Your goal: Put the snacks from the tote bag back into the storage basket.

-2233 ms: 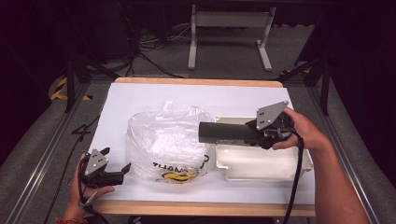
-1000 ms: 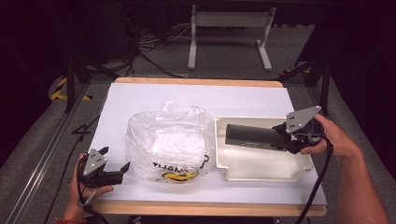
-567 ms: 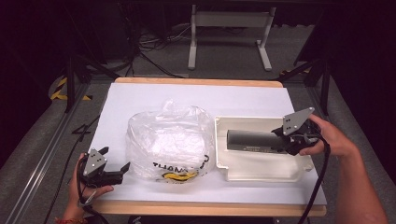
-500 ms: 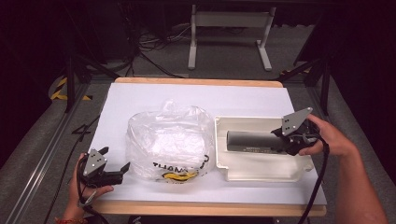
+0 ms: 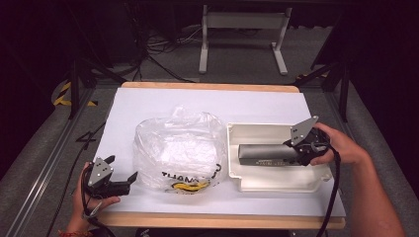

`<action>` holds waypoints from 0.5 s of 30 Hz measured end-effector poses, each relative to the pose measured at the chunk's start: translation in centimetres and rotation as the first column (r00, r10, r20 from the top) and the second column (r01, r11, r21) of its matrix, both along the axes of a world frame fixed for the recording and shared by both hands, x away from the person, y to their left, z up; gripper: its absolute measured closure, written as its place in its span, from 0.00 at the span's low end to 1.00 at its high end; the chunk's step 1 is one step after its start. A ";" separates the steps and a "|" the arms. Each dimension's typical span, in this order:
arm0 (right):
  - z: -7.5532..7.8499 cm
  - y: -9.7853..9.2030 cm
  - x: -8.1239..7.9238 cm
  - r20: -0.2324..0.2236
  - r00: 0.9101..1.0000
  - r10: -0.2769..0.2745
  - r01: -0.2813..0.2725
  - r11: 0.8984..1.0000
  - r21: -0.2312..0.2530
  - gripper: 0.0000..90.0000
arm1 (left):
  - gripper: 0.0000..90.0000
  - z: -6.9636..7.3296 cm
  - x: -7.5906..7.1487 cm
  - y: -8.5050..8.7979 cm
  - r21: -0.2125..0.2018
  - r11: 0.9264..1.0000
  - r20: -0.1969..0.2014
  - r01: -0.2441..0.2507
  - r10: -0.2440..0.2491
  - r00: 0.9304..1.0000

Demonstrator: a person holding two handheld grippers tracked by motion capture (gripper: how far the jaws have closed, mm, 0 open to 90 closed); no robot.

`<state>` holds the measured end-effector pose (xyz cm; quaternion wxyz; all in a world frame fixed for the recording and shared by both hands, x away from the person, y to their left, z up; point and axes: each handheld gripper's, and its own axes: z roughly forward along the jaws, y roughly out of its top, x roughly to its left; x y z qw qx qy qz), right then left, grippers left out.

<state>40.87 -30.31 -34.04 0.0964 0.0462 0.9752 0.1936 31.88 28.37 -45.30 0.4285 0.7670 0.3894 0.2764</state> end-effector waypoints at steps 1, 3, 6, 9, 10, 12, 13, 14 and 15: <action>-0.2 0.1 0.1 -0.003 1.000 0.003 -0.003 1.000 -0.008 0.48 | 0.06 0.0 0.0 0.0 0.002 1.000 -0.001 0.000 0.000 1.000; -0.4 0.2 0.3 -0.009 1.000 0.004 -0.004 1.000 -0.014 0.48 | 0.06 0.0 0.0 0.0 0.002 1.000 0.000 0.000 0.000 1.000; -0.6 0.2 0.6 -0.017 1.000 0.008 -0.009 1.000 -0.015 0.47 | 0.06 0.0 0.0 0.0 0.003 1.000 -0.002 0.001 -0.001 1.000; -0.8 0.1 0.8 -0.026 1.000 0.008 -0.009 1.000 -0.021 0.47 | 0.06 0.0 0.0 0.0 0.004 1.000 -0.004 0.004 -0.004 1.000; -0.8 0.1 0.8 -0.031 1.000 0.004 -0.005 1.000 -0.027 0.47 | 0.06 0.0 0.0 0.0 0.004 1.000 -0.005 0.004 -0.004 1.000; -1.0 0.0 1.0 -0.041 0.999 -0.011 0.009 0.998 -0.058 0.47 | 0.06 -0.1 0.0 0.0 0.005 1.000 -0.008 0.005 -0.005 1.000; -1.2 -0.1 1.1 -0.038 0.999 -0.021 0.018 0.998 -0.068 0.47 | 0.06 -0.1 0.0 0.0 0.005 1.000 -0.008 0.004 -0.004 1.000; -1.2 -0.1 1.2 -0.041 0.999 -0.023 0.020 0.997 -0.080 0.47 | 0.06 -0.1 0.0 -0.1 0.007 1.000 -0.010 0.006 -0.006 1.000; -1.3 -0.2 1.3 -0.038 0.999 -0.021 0.018 0.996 -0.086 0.47 | 0.06 -0.1 0.1 -0.1 0.010 1.000 -0.009 0.008 -0.008 1.000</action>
